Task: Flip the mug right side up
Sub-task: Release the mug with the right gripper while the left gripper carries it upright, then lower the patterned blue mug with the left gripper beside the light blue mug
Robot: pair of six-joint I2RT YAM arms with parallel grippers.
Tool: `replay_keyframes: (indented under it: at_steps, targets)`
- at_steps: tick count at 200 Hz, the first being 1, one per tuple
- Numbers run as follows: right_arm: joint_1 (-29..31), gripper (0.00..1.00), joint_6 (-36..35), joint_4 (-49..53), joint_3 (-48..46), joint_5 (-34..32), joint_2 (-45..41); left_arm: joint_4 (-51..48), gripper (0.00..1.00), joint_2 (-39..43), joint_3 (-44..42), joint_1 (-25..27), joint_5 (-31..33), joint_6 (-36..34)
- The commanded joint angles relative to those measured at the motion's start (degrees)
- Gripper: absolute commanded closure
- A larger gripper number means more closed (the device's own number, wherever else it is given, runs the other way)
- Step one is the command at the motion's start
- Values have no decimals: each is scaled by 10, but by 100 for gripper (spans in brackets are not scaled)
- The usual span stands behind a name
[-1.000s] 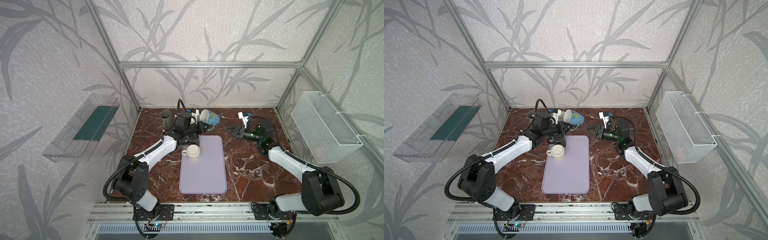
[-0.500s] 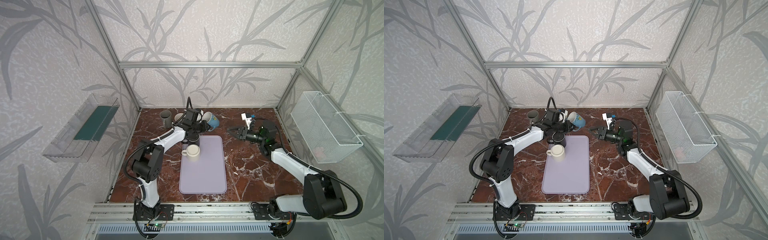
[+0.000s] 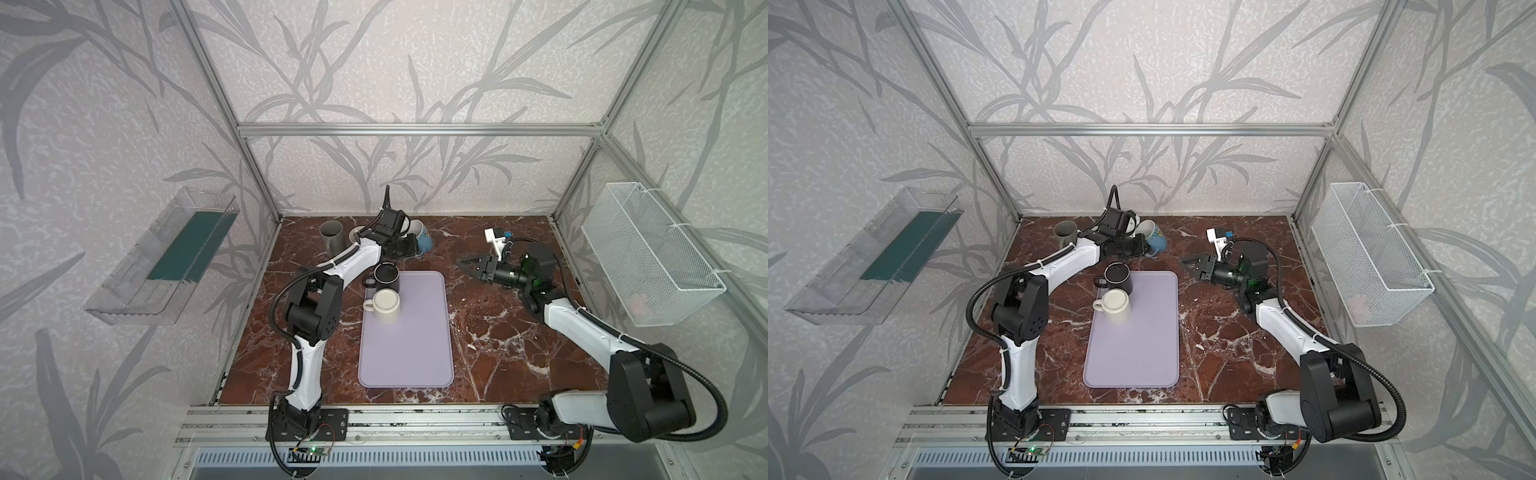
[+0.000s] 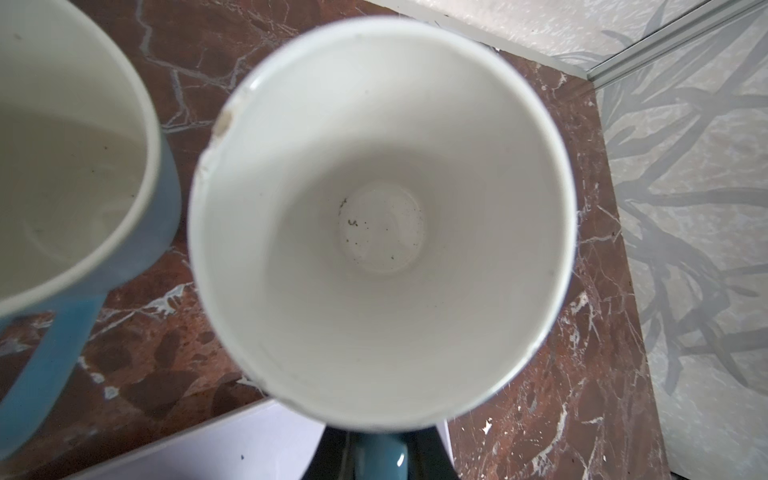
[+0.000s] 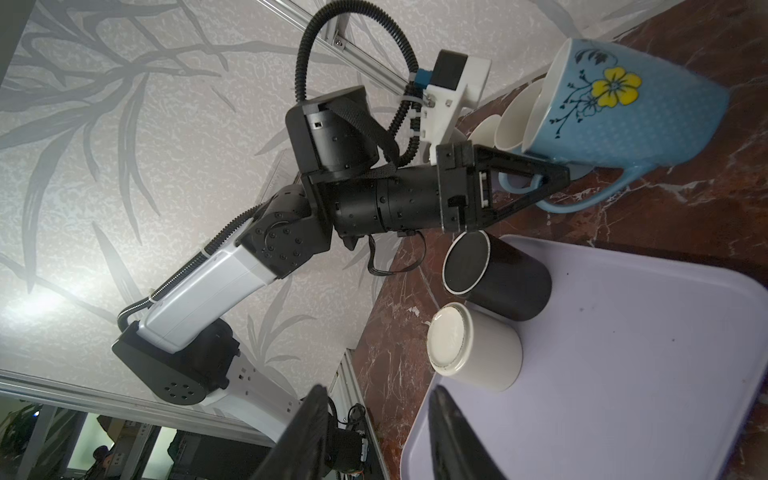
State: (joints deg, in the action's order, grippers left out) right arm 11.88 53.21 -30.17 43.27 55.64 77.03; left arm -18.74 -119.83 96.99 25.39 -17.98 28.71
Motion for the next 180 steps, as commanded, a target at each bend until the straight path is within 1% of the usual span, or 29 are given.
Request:
replay_keyframes:
  at_steps: [1,33,60,102,180]
  targets:
    - [-4,59,-10,5,-5,14,-17,-34,100,-14,52,0,43,-34]
    - [-7,58,-15,9,-6,14,-20,-79,100,-37,102,5,87,-47]
    - [-7,57,-15,7,-6,14,-19,-99,100,-54,132,9,105,-43]
    - [-8,57,-16,7,-8,16,-19,-135,100,-78,176,28,158,-52]
    - [-10,56,-17,5,-19,17,-25,-244,100,-137,295,71,288,-51]
